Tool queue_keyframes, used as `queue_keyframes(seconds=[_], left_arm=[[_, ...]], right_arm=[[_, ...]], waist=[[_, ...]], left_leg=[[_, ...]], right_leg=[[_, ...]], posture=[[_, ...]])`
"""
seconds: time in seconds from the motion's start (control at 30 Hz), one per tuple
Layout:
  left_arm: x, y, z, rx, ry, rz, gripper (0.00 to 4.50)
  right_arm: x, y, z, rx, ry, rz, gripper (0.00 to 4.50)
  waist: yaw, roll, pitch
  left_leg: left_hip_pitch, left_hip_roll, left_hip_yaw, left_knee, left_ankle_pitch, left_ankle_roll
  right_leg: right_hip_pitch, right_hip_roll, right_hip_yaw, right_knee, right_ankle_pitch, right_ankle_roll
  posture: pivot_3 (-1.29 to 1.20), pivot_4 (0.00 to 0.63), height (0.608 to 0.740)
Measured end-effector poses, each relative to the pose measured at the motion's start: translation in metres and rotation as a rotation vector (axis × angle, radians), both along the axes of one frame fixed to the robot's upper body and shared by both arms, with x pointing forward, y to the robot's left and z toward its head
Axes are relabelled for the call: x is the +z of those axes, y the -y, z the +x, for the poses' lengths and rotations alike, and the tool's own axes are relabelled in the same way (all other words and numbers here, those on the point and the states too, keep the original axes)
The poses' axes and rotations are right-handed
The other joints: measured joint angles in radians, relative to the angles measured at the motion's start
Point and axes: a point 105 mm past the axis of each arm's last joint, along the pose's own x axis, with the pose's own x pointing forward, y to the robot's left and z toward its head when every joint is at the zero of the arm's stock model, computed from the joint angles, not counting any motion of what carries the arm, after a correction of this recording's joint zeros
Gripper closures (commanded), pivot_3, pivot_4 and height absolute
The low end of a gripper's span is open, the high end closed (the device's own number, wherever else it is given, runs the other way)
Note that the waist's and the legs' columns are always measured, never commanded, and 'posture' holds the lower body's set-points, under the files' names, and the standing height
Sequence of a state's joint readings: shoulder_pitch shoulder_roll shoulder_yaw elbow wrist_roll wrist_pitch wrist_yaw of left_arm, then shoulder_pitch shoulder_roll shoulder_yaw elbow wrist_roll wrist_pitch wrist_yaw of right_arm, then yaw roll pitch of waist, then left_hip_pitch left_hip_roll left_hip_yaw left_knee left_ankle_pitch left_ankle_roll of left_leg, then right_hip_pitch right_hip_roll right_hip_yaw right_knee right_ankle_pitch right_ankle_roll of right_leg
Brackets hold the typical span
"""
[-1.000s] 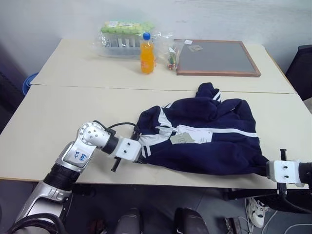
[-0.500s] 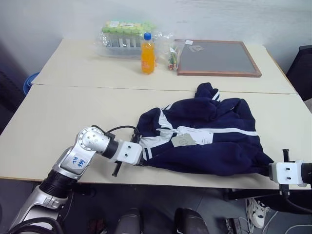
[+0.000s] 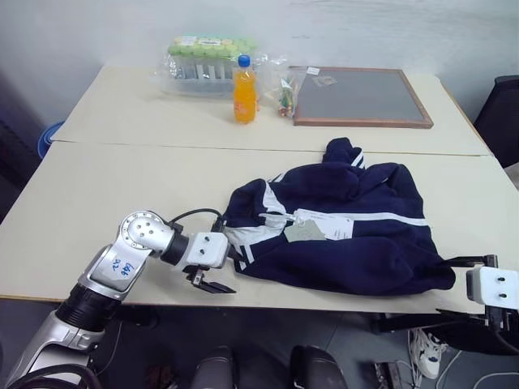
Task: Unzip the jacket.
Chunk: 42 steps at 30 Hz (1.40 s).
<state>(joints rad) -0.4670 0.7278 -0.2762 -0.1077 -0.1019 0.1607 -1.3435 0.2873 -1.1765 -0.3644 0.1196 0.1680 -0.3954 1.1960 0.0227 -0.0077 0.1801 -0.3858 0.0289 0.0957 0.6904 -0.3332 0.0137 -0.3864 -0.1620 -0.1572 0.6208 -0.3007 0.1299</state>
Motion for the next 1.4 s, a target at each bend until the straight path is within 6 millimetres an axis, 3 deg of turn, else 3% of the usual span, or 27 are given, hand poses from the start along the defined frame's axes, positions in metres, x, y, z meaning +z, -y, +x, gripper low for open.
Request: queue_keyframes(seconds=[0.03, 0.07, 0.1, 0.17, 0.23, 0.33, 0.43, 0.53, 0.6, 0.77, 1.0, 1.1, 1.4], left_arm=[[0.003, -0.002, 0.002, 0.024, -0.024, -0.027, 0.75], [0.018, -0.006, 0.017, 0.081, -0.053, -0.082, 0.75], [0.045, -0.014, 0.041, 0.172, -0.039, -0.155, 0.75], [0.075, -0.021, 0.062, 0.245, 0.004, -0.232, 0.75], [0.085, -0.023, 0.080, 0.310, 0.001, -0.286, 0.75], [0.078, -0.027, 0.092, 0.358, -0.020, -0.302, 0.75], [0.070, -0.024, 0.088, 0.293, 0.002, -0.263, 0.75], [0.066, -0.008, 0.081, 0.190, 0.023, -0.246, 0.75], [0.062, 0.000, 0.077, 0.146, 0.015, -0.241, 0.75], [0.061, 0.013, 0.073, 0.082, 0.012, -0.236, 0.75], [0.065, 0.023, 0.067, 0.028, 0.028, -0.237, 0.75], [0.067, 0.026, 0.064, 0.008, 0.046, -0.238, 0.76], [0.067, 0.026, 0.060, 0.001, 0.052, -0.234, 0.76]], right_arm=[[0.005, -0.005, 0.000, -0.025, -0.025, 0.048, 0.00], [0.016, -0.013, 0.003, -0.040, -0.035, 0.108, 0.00], [0.031, -0.023, 0.008, -0.023, -0.028, 0.135, 0.00], [0.045, -0.031, 0.012, -0.016, 0.002, 0.158, 0.00], [0.048, -0.038, 0.013, -0.007, 0.002, 0.169, 0.00], [0.051, -0.048, 0.014, 0.016, 0.012, 0.174, 0.00], [0.057, -0.057, 0.019, 0.007, 0.040, 0.240, 0.00], [0.079, -0.078, 0.031, 0.033, 0.098, 0.327, 0.00], [0.083, -0.089, 0.035, 0.053, 0.087, 0.349, 0.00], [0.063, -0.104, 0.038, 0.093, -0.118, 0.358, 0.00], [0.038, -0.085, 0.061, 0.009, -0.281, 0.308, 0.00], [0.029, -0.084, 0.071, -0.021, -0.301, 0.320, 0.60], [0.020, -0.078, 0.066, -0.025, -0.363, 0.345, 3.59]], waist=[[0.001, 0.001, 0.000], [0.002, 0.001, 0.000], [0.004, 0.000, 0.000], [0.005, 0.001, 0.000], [0.007, 0.001, 0.000], [0.004, 0.000, 0.001], [0.002, 0.000, 0.001], [0.000, 0.000, 0.001], [0.001, 0.000, 0.001], [0.004, 0.000, 0.001], [0.000, 0.000, 0.001], [-0.002, 0.000, 0.001], [0.003, 0.000, 0.001]], left_leg=[[0.000, 0.000, -0.001, 0.000, 0.000, 0.000], [-0.001, 0.000, -0.001, 0.002, 0.000, 0.000], [-0.002, 0.000, -0.001, 0.004, 0.000, 0.000], [0.000, 0.000, -0.001, 0.004, -0.001, 0.001], [0.000, -0.001, -0.001, 0.004, -0.003, 0.002], [-0.001, -0.001, -0.001, 0.004, -0.004, 0.002], [-0.002, -0.001, 0.000, 0.005, -0.004, 0.002], [-0.002, 0.000, -0.001, 0.007, -0.004, 0.002], [-0.002, 0.000, 0.000, 0.007, -0.004, 0.002], [-0.003, -0.002, -0.001, 0.008, -0.005, 0.003], [-0.003, -0.001, 0.000, 0.008, -0.005, 0.003], [-0.004, -0.001, 0.001, 0.008, -0.005, 0.003], [-0.005, -0.001, 0.001, 0.008, -0.005, 0.003]], right_leg=[[0.000, 0.000, 0.000, 0.000, 0.000, 0.000], [0.000, 0.000, 0.000, 0.001, 0.000, 0.000], [0.000, 0.000, -0.001, 0.001, 0.000, 0.000], [0.003, 0.000, -0.002, 0.001, 0.000, 0.000], [0.004, 0.000, -0.002, 0.000, 0.000, 0.000], [0.003, 0.000, -0.003, -0.001, 0.000, 0.000], [0.002, 0.000, -0.002, -0.001, 0.000, 0.000], [0.003, 0.000, -0.002, 0.000, 0.000, 0.000], [0.003, 0.000, -0.002, 0.001, 0.000, 0.000], [0.002, 0.000, -0.002, 0.000, 0.000, 0.000], [0.001, 0.000, -0.002, 0.001, 0.000, 0.000], [0.000, 0.000, -0.002, 0.001, 0.000, 0.000], [-0.001, 0.000, -0.002, 0.001, 0.000, 0.000]], posture=[[0.00, 0.150, 0.740], [0.00, 0.150, 0.740], [0.00, 0.150, 0.740], [0.00, 0.150, 0.740], [0.00, 0.150, 0.740], [0.00, 0.150, 0.740], [0.00, 0.150, 0.740], [0.00, 0.150, 0.740], [0.00, 0.150, 0.740], [0.00, 0.150, 0.740], [0.00, 0.150, 0.740], [0.00, 0.150, 0.740], [0.00, 0.150, 0.740]])
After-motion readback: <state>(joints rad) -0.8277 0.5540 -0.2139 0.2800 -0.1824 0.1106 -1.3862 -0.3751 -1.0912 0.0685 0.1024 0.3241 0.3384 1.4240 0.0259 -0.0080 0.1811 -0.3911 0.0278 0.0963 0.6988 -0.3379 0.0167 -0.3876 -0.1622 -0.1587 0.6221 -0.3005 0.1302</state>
